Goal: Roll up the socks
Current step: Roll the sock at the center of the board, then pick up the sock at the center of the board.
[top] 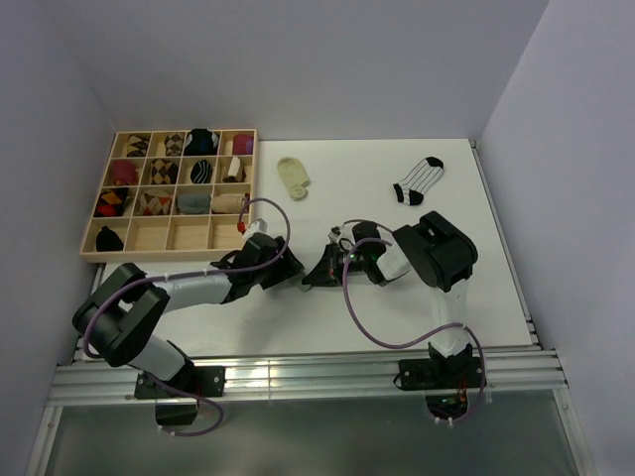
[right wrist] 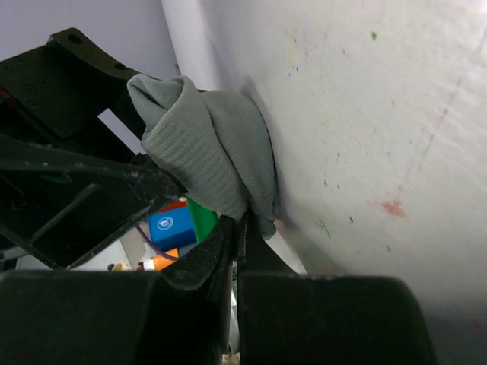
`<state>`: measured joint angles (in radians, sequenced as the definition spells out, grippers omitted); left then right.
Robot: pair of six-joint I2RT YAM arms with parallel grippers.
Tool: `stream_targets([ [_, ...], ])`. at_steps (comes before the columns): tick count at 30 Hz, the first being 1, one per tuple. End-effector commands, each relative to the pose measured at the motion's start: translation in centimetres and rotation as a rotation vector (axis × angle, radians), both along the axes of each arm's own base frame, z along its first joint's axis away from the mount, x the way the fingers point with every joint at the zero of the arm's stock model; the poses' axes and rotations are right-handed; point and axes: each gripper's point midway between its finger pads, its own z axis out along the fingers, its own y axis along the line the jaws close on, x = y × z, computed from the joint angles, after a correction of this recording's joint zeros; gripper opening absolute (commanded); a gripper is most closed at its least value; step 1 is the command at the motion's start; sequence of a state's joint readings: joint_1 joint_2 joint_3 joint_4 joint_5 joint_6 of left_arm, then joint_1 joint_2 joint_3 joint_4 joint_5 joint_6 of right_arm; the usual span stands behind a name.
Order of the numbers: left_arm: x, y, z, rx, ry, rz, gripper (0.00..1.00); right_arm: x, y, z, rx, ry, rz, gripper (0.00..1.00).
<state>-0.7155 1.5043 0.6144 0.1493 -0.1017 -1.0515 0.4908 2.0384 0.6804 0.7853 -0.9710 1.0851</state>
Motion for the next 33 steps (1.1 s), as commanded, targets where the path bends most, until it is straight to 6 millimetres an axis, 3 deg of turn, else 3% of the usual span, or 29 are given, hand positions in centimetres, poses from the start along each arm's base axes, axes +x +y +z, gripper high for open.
stream_targets([
  [1,0.0,-0.9,-0.2,0.017,-0.005,-0.042,0.71,0.2,-0.4,-0.8,-0.004,0.059,-0.038,0.00],
  [12,-0.4,-1.7,-2.3,0.071,0.050,-0.063,0.65,0.6,-0.9,-1.4,-0.001,0.112,-0.085,0.00],
  [17,-0.2,-1.3,-3.3,0.118,0.089,-0.042,0.53,0.6,-1.1,-1.7,-0.021,0.118,-0.091,0.00],
  [20,-0.2,-1.1,-3.7,0.144,0.108,-0.032,0.37,0.8,-1.3,-1.8,-0.055,0.080,-0.090,0.04],
  [21,-0.2,-1.0,-3.8,0.151,0.113,-0.031,0.29,0.8,-1.4,-1.8,-0.067,0.071,-0.092,0.09],
  [25,-0.1,-0.7,-3.6,0.180,0.120,-0.019,0.12,0.9,-2.5,-2.3,-0.191,0.024,-0.098,0.25],
  [27,0.0,-0.4,-3.3,0.195,0.119,-0.015,0.04,1.8,-3.2,-1.7,-0.258,-0.083,-0.113,0.34],
  [31,1.2,-0.6,-0.7,0.204,0.070,-0.009,0.01,1.7,-5.5,-0.9,-0.415,-0.170,-0.132,0.43],
  [33,1.7,-0.8,0.6,0.206,0.045,-0.009,0.00,2.1,-6.3,0.9,-0.441,-0.265,-0.145,0.47],
])
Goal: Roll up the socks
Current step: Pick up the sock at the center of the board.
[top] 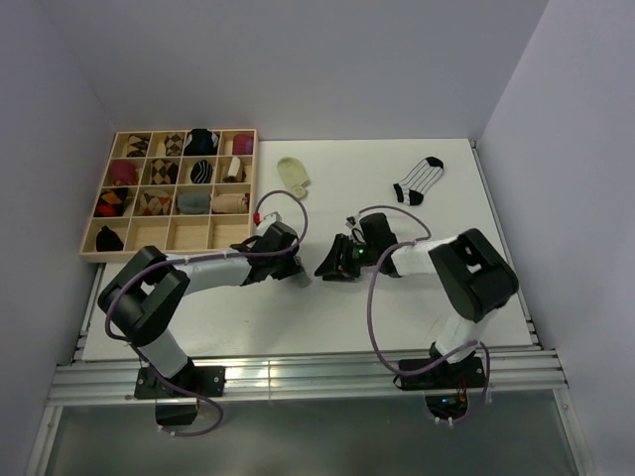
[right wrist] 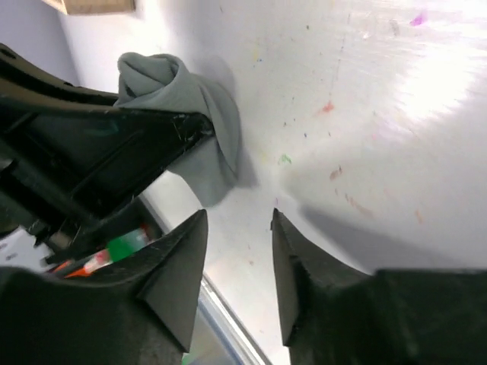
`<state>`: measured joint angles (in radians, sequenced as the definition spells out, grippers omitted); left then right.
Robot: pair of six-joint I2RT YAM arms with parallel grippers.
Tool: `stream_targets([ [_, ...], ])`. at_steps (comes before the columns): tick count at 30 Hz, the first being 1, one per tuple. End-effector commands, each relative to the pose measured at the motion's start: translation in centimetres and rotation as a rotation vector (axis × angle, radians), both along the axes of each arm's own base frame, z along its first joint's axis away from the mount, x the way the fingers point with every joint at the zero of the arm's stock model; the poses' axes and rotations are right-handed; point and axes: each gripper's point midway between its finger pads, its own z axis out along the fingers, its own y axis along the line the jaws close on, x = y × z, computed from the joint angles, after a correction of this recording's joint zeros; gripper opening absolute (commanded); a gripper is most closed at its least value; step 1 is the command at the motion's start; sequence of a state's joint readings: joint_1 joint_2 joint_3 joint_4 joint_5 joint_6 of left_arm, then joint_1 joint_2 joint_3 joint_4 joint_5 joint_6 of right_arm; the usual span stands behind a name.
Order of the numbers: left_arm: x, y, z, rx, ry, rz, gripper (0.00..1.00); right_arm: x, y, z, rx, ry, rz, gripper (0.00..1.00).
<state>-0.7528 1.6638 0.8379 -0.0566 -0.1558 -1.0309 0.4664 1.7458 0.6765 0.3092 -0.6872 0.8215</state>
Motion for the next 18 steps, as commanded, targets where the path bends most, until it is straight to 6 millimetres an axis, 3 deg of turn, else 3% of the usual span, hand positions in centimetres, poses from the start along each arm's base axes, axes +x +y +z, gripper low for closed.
stream_targets([
  [1,0.8,1.0,3.2,0.074,-0.053,-0.003,0.00,0.3,-3.5,0.0,-0.215,-0.107,-0.034,0.48],
  [2,1.1,1.0,4.1,0.075,-0.069,-0.001,0.00,0.6,-4.0,1.3,-0.233,-0.171,-0.036,0.48],
  [4,1.8,0.8,6.7,0.081,-0.113,-0.011,0.01,0.2,-5.3,1.8,-0.297,-0.190,-0.048,0.50],
  [6,2.6,1.3,8.7,0.104,-0.157,0.004,0.01,1.0,-6.6,3.5,-0.355,-0.287,-0.087,0.55],
  [7,3.1,1.6,10.7,0.106,-0.190,0.004,0.01,0.7,-7.4,3.7,-0.386,-0.293,-0.095,0.56],
  [9,3.9,2.4,12.3,0.116,-0.216,0.016,0.01,1.5,-8.6,5.7,-0.425,-0.386,-0.143,0.61],
  [10,4.8,3.4,13.7,0.112,-0.237,0.041,0.01,1.5,-9.1,6.2,-0.439,-0.408,-0.156,0.63],
  [14,6.6,8.6,16.2,0.153,-0.285,0.143,0.01,2.3,-11.1,10.3,-0.467,-0.571,-0.258,0.69],
  [15,7.5,10.7,16.7,0.168,-0.294,0.181,0.01,2.2,-11.5,10.6,-0.470,-0.592,-0.270,0.69],
  [16,7.6,11.8,17.5,0.163,-0.309,0.198,0.01,2.3,-11.7,12.3,-0.444,-0.654,-0.303,0.69],
  [17,7.9,12.9,17.9,0.159,-0.312,0.211,0.01,2.4,-11.9,12.9,-0.435,-0.690,-0.317,0.71],
  [18,8.5,15.5,18.4,0.168,-0.318,0.252,0.01,2.0,-12.2,12.5,-0.433,-0.705,-0.329,0.73],
])
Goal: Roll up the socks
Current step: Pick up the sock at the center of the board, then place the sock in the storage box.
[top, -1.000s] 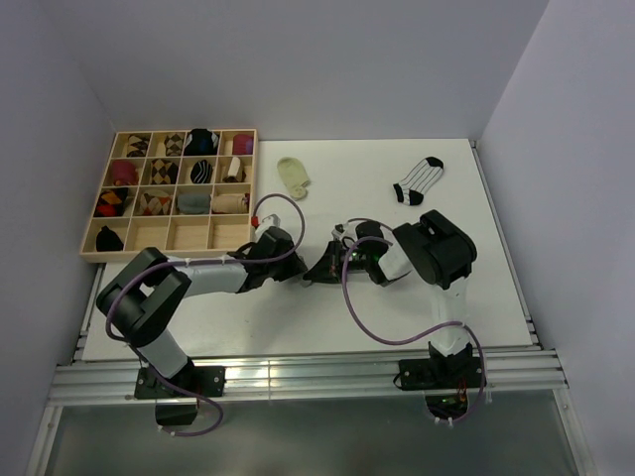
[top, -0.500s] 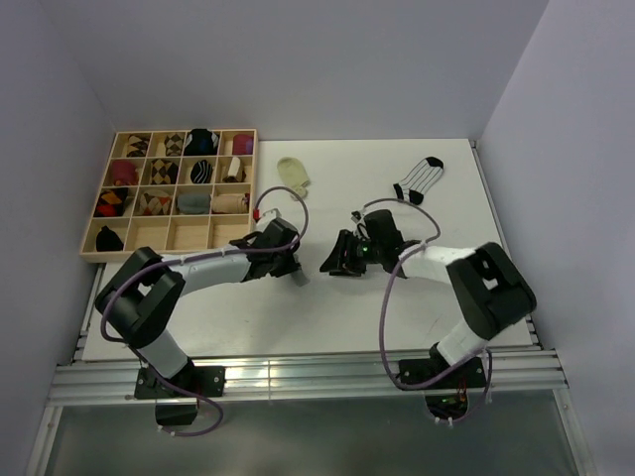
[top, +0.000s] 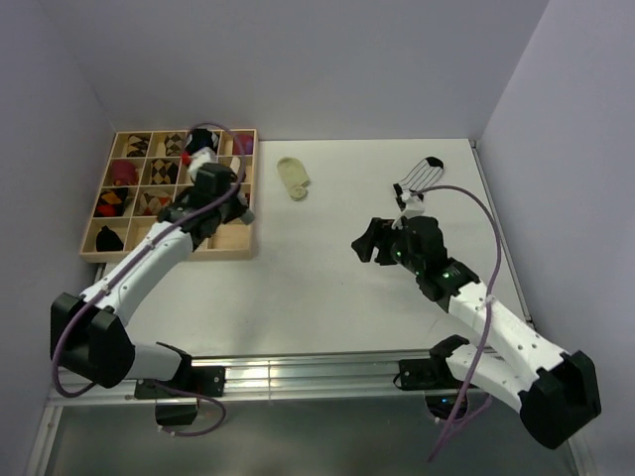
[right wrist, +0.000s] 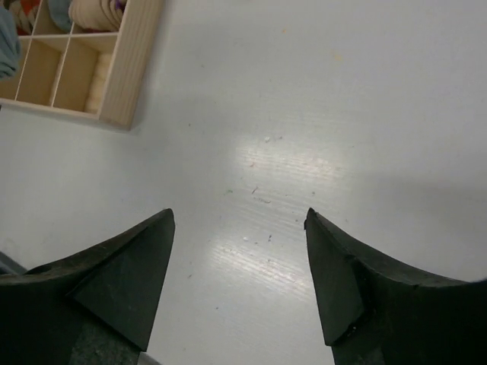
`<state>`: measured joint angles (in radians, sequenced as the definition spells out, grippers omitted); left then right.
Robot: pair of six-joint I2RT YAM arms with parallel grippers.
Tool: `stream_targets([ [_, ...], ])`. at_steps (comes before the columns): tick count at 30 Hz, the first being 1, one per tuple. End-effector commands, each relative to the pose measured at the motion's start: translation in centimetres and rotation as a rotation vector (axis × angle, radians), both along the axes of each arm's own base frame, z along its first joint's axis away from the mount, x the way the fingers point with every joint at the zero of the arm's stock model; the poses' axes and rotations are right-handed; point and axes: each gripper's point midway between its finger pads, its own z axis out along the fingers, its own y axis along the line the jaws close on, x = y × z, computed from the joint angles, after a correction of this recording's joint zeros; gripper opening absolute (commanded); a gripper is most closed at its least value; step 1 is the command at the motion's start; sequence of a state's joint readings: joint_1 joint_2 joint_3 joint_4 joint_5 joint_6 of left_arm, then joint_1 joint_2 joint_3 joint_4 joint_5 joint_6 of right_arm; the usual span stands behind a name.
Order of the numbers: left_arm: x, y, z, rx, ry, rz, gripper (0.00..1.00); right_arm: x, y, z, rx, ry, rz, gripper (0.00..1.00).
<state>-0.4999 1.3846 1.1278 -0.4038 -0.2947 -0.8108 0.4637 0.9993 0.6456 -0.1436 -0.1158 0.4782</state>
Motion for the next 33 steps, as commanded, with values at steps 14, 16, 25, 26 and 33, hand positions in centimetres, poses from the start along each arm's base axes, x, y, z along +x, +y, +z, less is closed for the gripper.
stream_targets([
  [14,3.8,23.9,-3.4,0.101,0.131,0.339,0.00,-0.8,-3.0,2.8,0.050,-0.303,-0.093,0.89],
  [16,4.0,25.6,-5.1,0.117,0.181,0.361,0.00,-0.9,-3.1,2.8,0.052,-0.303,-0.093,0.89],
  [25,4.4,31.0,-10.2,0.135,0.342,0.425,0.00,-1.0,-3.4,2.4,0.045,-0.302,-0.113,0.90],
  [26,4.5,31.4,-10.2,0.139,0.345,0.432,0.00,-1.0,-3.3,2.4,0.046,-0.302,-0.110,0.90],
  [33,3.1,32.4,-13.1,0.160,0.448,0.435,0.04,-0.9,-3.5,2.0,0.035,-0.290,-0.122,0.90],
])
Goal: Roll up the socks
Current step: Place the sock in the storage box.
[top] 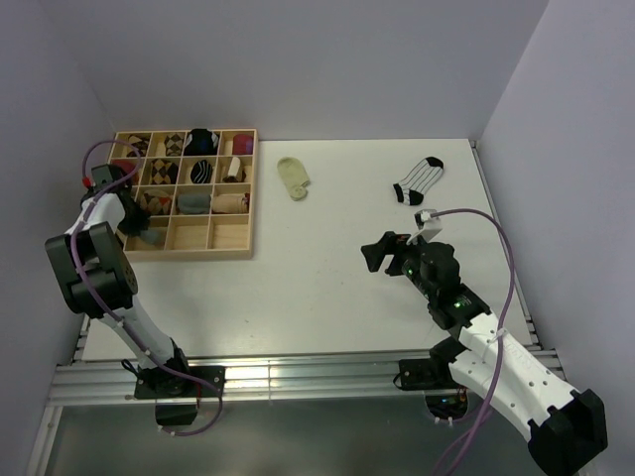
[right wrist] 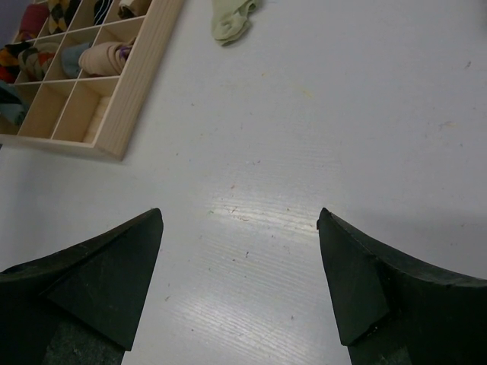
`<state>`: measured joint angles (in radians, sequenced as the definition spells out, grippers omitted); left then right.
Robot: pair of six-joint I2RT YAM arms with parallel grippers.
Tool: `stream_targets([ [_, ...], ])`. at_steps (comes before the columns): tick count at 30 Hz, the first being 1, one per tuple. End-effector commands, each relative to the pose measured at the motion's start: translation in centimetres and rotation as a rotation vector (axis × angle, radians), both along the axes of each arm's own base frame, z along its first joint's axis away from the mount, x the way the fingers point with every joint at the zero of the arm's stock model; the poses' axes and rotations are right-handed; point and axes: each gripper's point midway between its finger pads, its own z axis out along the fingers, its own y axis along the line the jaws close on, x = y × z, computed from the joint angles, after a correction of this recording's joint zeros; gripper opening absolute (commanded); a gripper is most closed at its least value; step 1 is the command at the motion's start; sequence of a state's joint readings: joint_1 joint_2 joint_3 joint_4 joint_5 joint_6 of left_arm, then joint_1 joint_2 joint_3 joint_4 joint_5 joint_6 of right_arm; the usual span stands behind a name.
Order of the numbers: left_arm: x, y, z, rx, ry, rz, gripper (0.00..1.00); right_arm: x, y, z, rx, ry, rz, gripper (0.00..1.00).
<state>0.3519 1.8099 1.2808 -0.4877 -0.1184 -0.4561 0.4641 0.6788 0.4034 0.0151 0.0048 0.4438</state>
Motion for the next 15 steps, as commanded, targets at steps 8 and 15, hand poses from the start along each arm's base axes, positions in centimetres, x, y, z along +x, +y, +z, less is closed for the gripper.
stream_targets([
  [8,-1.1,-0.5,-3.0,-0.033,0.127,-0.043,0.16,0.7,-0.3,0.6,-0.004,-0.035,-0.027,0.90],
  [15,-1.0,-1.2,-3.8,-0.075,0.138,-0.068,0.44,0.7,-0.3,0.3,-0.013,-0.024,-0.025,0.90],
])
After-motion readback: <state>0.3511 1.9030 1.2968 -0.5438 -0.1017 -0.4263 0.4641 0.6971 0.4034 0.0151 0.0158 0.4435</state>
